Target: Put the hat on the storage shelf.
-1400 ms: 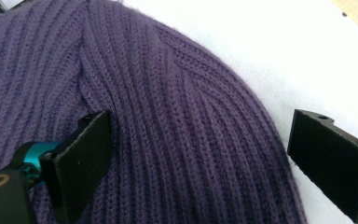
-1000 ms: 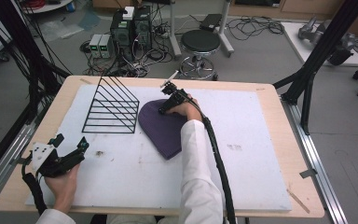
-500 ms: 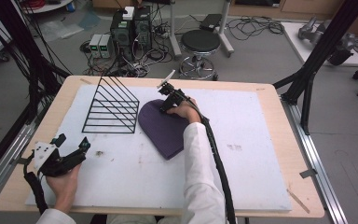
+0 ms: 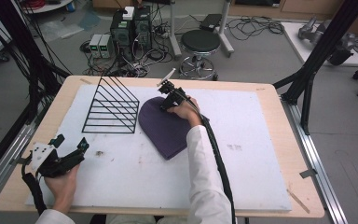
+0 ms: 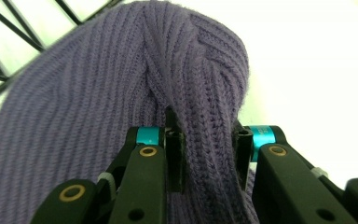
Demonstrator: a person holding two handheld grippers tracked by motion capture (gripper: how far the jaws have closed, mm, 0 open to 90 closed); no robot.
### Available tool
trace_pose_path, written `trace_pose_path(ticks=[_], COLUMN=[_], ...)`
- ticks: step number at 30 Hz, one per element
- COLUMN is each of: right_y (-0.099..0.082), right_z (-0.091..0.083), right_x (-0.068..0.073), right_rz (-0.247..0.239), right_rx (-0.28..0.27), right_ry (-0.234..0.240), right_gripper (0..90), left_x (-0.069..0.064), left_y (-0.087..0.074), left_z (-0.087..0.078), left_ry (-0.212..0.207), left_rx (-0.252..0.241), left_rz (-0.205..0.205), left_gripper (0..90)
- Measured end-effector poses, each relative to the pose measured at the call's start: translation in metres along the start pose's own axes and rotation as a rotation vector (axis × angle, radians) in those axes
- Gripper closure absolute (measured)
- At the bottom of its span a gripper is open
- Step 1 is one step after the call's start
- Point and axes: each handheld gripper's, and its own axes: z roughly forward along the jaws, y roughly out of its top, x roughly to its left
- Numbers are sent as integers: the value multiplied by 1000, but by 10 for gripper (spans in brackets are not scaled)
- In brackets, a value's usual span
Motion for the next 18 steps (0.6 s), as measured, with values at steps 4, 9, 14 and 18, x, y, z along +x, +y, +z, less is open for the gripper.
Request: trace_pose_path(ticks=[4,9,14,18], right_y=[-2,-9,-19,-31], right_z=[-14,-33,-64,-90], right_x=[8,13,16,19], right_rz=[5,26,44,83], right_rx=[-55,-145,-321,-461], right_ry=[-20,-48,-90,-127], right_gripper=[746,744,743,742], left_x=[2,2,1,-1], left_y=[-1,0,0,0], left_z=[-1,-3,-2,-2], left_ry=[3,1,-8,-12], left_rx=[6,2,0,-1], left_rz=[-13,-14,-16,-15], left_gripper=[162,162,163,162])
